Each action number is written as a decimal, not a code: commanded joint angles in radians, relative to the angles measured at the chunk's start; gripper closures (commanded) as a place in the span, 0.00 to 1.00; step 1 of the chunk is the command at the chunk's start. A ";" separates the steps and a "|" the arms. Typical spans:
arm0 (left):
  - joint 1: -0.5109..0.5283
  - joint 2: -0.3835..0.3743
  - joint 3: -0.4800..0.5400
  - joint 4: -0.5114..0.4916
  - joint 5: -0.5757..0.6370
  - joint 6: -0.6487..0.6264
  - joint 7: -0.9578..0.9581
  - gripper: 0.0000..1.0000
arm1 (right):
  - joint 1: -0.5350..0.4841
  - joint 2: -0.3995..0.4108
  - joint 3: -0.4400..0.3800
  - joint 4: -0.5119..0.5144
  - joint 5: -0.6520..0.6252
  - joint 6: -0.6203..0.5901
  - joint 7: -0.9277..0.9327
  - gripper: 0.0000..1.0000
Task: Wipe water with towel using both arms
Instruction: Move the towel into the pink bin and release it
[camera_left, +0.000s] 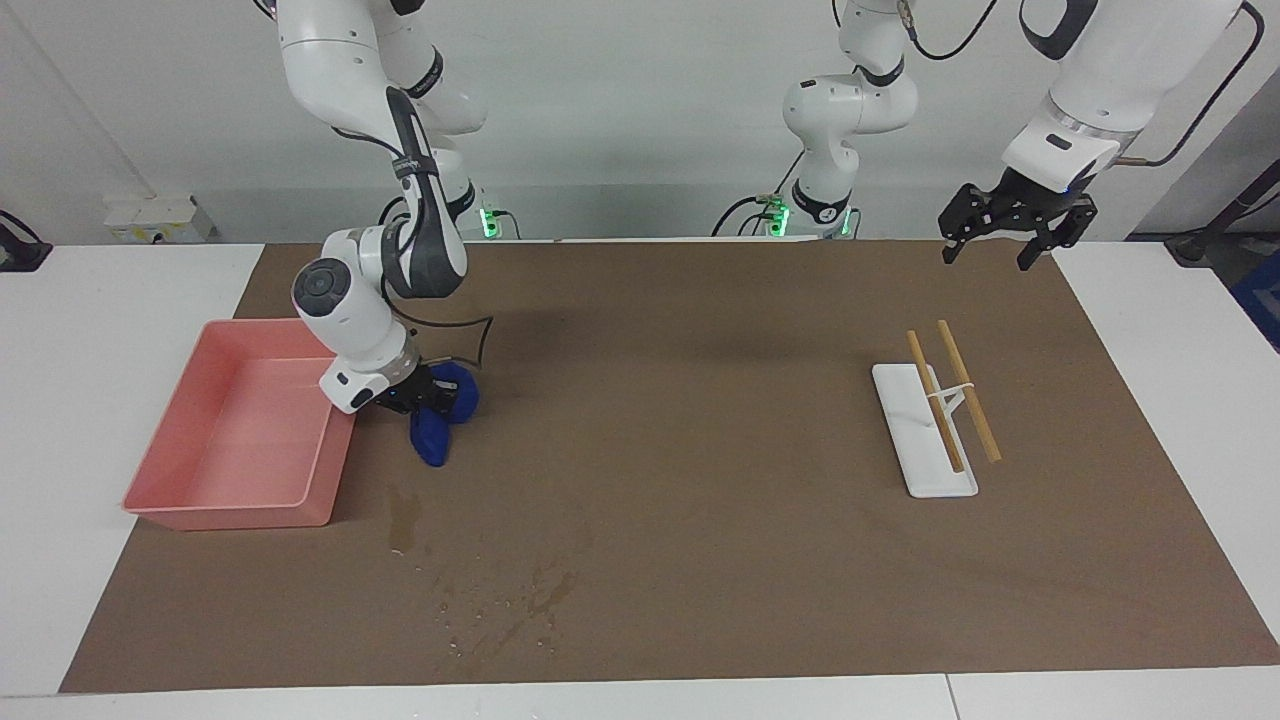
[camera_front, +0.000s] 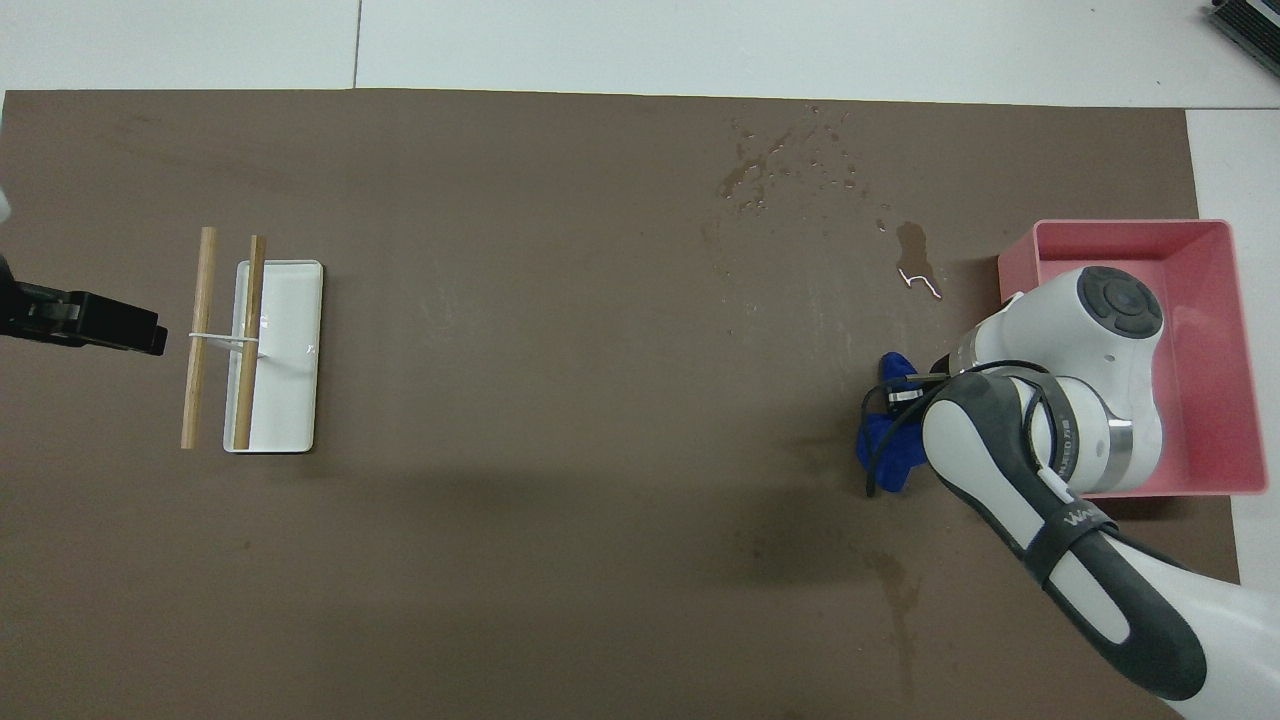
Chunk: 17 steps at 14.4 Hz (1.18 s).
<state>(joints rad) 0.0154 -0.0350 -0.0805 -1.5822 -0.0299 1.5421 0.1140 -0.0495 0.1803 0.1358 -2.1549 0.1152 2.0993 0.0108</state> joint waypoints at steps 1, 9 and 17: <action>-0.008 -0.008 0.005 -0.018 0.019 0.021 0.004 0.00 | -0.001 -0.112 0.002 0.018 0.006 -0.213 0.017 1.00; -0.008 -0.010 0.005 -0.018 0.019 0.021 0.004 0.00 | -0.024 -0.199 -0.007 0.351 -0.193 -0.627 -0.095 1.00; -0.008 -0.010 0.005 -0.018 0.019 0.021 0.004 0.00 | -0.210 -0.185 -0.007 0.342 -0.282 -0.296 -0.505 1.00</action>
<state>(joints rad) 0.0154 -0.0350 -0.0805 -1.5822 -0.0299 1.5422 0.1140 -0.2407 -0.0115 0.1167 -1.7999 -0.1375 1.7373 -0.4540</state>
